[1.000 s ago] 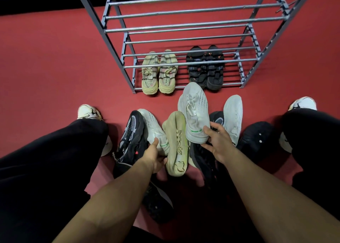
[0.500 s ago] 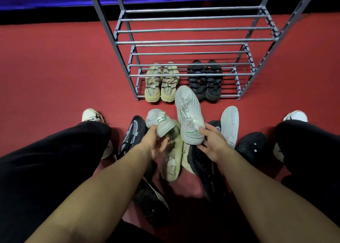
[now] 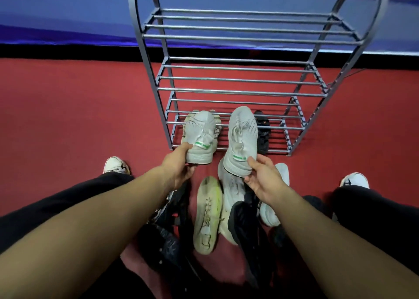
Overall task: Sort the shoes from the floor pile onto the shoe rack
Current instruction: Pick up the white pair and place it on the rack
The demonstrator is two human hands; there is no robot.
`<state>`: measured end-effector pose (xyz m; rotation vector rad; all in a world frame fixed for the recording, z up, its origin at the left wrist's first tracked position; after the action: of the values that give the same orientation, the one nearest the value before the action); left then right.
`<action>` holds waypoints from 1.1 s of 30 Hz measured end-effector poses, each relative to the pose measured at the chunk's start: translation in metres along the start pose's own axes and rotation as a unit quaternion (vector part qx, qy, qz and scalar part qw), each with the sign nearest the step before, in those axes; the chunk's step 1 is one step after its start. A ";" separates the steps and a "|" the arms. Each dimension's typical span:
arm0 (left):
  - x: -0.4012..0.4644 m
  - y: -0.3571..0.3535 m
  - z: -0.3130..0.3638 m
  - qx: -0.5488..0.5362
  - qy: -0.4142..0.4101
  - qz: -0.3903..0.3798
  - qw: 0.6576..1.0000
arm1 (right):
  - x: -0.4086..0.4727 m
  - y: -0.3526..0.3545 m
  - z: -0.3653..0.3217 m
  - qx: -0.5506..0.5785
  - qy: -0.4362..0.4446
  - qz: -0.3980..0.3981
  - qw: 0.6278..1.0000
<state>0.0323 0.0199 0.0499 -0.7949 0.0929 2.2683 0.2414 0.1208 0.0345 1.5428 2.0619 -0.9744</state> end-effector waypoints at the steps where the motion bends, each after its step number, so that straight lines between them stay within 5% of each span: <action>1: 0.007 -0.001 0.004 -0.010 -0.004 0.009 1.000 | 0.007 -0.005 -0.006 -0.018 0.007 0.006 1.000; 10: 0.101 -0.012 0.041 -0.016 -0.044 0.057 0.997 | 0.104 -0.059 -0.063 -0.181 0.071 0.042 0.980; 24: 0.243 -0.001 0.077 0.199 -0.100 0.090 0.971 | 0.229 -0.143 -0.087 -0.224 0.071 0.087 0.968; 33: 0.234 0.002 0.080 0.425 -0.164 0.015 0.890 | 0.230 -0.143 -0.086 -0.485 0.103 0.114 0.861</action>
<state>-0.1392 0.1839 -0.0184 0.0578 0.8724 2.0415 0.0409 0.3161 -0.0164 1.2667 1.9208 0.3444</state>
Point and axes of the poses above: each hand's wrist, its own x-axis towards the middle knuckle, its own y-axis out of the back of the hand, z = x × y, the point moved 3 cm from there along x, towards the middle knuckle, and after that the axes turned 6 degrees about -y, right-handed, at the moved point
